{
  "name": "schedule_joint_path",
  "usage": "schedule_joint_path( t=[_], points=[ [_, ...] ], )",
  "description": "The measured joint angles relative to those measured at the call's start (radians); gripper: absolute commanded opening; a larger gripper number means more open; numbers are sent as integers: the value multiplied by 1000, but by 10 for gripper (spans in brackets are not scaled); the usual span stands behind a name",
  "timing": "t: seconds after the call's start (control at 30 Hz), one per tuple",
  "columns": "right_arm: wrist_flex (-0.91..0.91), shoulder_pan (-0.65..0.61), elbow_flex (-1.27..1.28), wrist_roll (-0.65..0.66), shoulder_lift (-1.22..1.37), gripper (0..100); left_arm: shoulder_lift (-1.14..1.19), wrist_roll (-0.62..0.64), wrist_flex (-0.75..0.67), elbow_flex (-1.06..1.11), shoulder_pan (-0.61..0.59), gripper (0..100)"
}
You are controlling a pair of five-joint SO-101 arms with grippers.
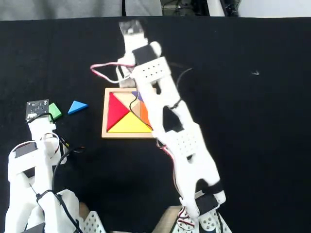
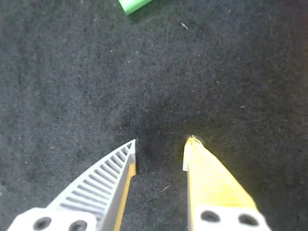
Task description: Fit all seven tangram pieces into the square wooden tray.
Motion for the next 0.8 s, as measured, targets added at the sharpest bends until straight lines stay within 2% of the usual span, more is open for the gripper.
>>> schedule_joint_path(
  t=[0.17, 0.33, 0.4, 0.53, 0.67, 0.8],
  points=[
    [0, 11, 227, 89, -261, 11, 0, 0, 0, 0, 0, 170],
    [-9, 110, 575, 104, -480, 11, 0, 0, 0, 0, 5, 171],
    [-57, 150, 729, 104, -574, 11, 0, 0, 11, -17, 66, 171],
    [-239, 203, 1074, 110, -796, 11, 0, -40, 180, -181, 147, 171],
    [-459, 233, 1447, 114, -1030, 11, 9, -61, 402, -419, 157, 171],
    [-629, 232, 1758, 167, -1191, 15, 9, -143, 499, -582, 157, 175]
  ],
)
